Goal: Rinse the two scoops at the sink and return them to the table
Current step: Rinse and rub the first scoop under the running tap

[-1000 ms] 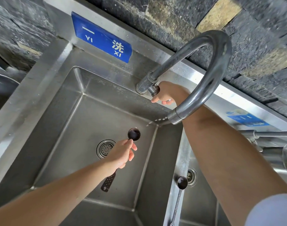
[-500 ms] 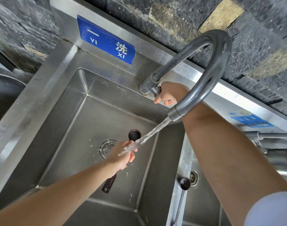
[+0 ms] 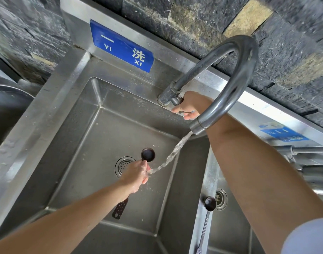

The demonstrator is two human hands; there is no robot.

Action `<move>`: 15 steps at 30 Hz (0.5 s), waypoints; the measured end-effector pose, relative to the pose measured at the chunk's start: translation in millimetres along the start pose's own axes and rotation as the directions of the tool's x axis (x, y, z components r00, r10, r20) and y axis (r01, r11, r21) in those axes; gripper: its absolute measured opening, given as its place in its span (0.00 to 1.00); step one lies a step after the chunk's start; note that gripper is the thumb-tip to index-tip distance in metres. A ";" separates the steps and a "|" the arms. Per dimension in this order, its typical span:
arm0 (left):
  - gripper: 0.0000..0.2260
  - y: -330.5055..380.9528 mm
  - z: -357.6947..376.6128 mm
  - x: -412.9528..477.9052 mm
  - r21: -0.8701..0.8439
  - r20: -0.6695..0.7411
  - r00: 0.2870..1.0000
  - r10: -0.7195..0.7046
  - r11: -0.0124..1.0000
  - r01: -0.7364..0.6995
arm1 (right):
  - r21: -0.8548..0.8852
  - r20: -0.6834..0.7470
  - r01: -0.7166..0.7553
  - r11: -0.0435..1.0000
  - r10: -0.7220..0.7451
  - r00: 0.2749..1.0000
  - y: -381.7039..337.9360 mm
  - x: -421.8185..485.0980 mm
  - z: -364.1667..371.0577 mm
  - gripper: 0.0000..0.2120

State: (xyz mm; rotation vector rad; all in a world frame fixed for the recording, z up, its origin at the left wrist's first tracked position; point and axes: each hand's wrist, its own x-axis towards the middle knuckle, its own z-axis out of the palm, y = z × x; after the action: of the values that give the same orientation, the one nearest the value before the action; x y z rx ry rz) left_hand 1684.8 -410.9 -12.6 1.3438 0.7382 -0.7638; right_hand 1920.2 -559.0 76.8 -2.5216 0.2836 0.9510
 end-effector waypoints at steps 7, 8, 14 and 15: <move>0.17 -18.3 -15.2 -12.6 0.032 -0.001 0.999 -0.040 0.999 0.040 | 0.247 -0.456 0.112 0.962 0.014 0.890 17.4 -43.0 18.1 0.14; 0.17 -18.8 -16.0 -17.0 0.029 -0.001 0.999 -0.039 0.999 0.039 | 0.227 -0.566 0.116 0.967 0.035 0.824 24.6 -59.8 27.9 0.11; 0.17 -25.1 -20.4 -41.6 0.008 0.007 0.999 -0.031 0.999 0.031 | 0.462 -0.432 -0.039 0.886 0.263 0.862 51.8 -145.4 127.3 0.07; 0.17 -26.4 -19.9 -47.2 -0.003 0.016 1.000 -0.022 1.000 0.022 | 0.571 -0.297 -0.078 0.817 0.294 0.909 53.5 -154.7 143.3 0.08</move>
State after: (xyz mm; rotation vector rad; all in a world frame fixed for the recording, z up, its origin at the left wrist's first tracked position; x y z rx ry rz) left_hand 1635.9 -390.3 10.0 1.3274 0.7423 -0.7895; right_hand 1704.3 -534.6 66.4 -2.1253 0.8178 0.3540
